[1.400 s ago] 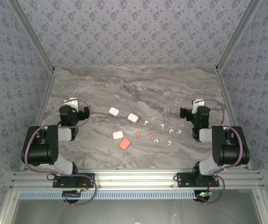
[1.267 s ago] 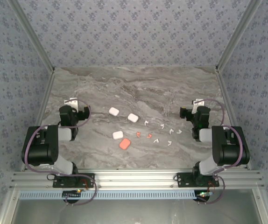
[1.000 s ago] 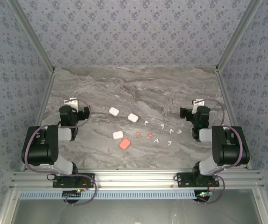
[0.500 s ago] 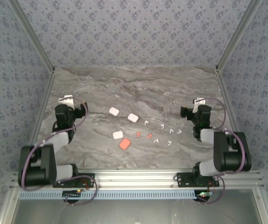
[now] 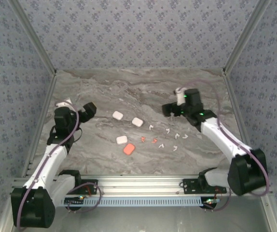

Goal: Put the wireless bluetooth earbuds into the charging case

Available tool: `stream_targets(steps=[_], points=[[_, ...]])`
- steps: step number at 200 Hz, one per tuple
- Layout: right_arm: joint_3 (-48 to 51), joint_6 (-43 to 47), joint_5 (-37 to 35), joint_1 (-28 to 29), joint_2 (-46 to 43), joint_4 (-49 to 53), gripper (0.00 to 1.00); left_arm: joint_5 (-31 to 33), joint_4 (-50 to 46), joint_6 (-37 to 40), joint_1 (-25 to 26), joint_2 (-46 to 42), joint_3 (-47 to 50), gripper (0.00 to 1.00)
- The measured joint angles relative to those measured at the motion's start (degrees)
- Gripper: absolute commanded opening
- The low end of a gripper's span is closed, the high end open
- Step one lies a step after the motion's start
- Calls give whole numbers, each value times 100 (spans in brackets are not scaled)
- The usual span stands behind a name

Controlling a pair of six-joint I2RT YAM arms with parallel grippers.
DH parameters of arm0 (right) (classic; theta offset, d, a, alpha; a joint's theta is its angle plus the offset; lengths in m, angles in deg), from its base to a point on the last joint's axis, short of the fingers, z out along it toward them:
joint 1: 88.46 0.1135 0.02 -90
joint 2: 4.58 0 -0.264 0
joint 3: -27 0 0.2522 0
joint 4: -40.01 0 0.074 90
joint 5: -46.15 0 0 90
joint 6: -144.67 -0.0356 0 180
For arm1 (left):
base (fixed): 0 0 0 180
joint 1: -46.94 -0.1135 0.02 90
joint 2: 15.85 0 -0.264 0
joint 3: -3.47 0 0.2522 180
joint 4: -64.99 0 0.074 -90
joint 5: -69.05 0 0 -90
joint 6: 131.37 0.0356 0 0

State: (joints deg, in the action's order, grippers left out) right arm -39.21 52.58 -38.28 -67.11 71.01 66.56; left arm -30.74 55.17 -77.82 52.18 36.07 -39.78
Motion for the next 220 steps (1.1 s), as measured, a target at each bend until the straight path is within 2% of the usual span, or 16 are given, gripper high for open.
stream_targets(steps=[37,80,116,154,220], points=[[-1056,385,125,1036,1561,1021,100,-140,-39,-780,566,20,413,99],[-2205,914,105,1602,2796,1565,98,-92,-33,-1036,894,232,417,99],[-2822,1252,-20,1836,3523,1779,93,42,-59,-1060,916,256,404,99],[-3224,1497,-127,1893,4109,1996,82,160,-146,-1056,920,256,372,99],[-3458,1646,-190,1910,4465,2162,69,264,-271,-1029,942,341,323,99]])
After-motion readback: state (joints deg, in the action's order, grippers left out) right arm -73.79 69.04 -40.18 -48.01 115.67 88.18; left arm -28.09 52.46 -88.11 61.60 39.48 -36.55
